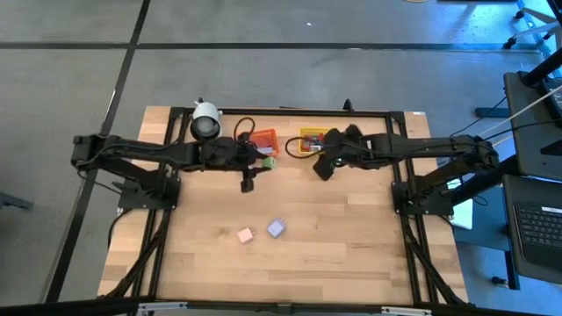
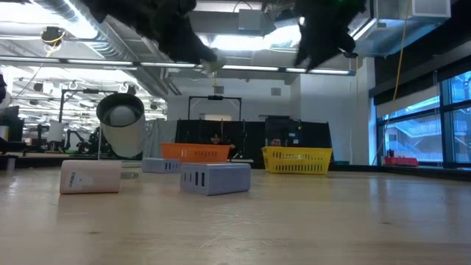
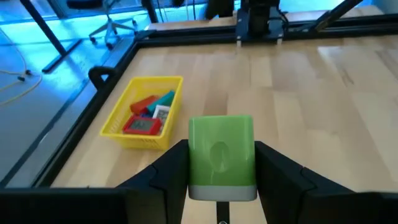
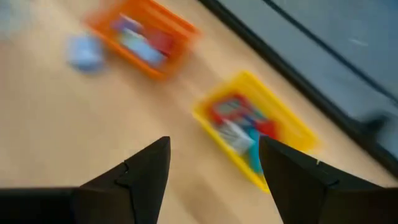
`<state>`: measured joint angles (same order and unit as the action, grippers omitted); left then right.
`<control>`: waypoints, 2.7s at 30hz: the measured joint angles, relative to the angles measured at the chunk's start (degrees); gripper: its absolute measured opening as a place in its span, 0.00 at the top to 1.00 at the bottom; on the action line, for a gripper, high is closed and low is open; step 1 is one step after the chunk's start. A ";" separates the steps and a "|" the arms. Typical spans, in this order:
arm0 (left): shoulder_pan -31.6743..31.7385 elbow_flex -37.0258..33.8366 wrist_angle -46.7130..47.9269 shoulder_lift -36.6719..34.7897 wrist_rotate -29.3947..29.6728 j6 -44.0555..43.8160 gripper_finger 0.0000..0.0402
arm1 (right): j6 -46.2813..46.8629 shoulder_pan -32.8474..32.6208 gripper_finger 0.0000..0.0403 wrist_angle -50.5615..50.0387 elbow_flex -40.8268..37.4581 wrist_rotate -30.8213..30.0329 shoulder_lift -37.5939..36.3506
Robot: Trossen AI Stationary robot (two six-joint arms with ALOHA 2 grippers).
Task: Pick & Place Office items
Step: Put the green charger adapter into the orange bin
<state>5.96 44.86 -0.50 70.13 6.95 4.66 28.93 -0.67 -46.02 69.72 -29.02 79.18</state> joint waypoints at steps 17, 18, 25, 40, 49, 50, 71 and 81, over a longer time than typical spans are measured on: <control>15.30 -2.39 1.47 0.56 -9.43 1.61 0.62 | -0.42 -2.45 0.39 5.95 0.04 7.56 -0.02; 16.14 -2.39 1.71 0.81 -9.99 1.61 0.62 | -0.42 -2.70 0.39 6.42 0.04 7.91 -0.02; 21.15 -2.41 1.66 4.34 -12.80 1.87 0.62 | -0.48 -4.48 0.39 9.37 0.02 10.41 0.37; 28.54 -2.43 0.69 13.37 -15.92 3.63 0.62 | -0.92 -7.30 0.39 10.80 0.04 8.93 3.56; 31.65 -2.45 -0.11 18.41 -18.86 3.13 0.61 | -1.34 -7.32 0.39 10.88 0.01 8.05 4.63; 31.66 -2.45 -0.62 18.91 -18.97 3.10 0.62 | -1.36 -7.33 0.39 10.88 -0.01 7.81 4.66; 31.67 -2.45 -0.91 19.67 -18.77 0.41 0.44 | -2.45 -7.34 0.39 10.91 -0.01 7.44 4.61; 30.92 -0.08 2.99 18.60 -18.52 -1.46 0.40 | -5.63 -6.54 0.39 10.57 -0.01 3.61 4.59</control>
<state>36.88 44.79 2.48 88.73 -11.57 3.20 23.30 -7.20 -35.46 69.71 -25.41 83.77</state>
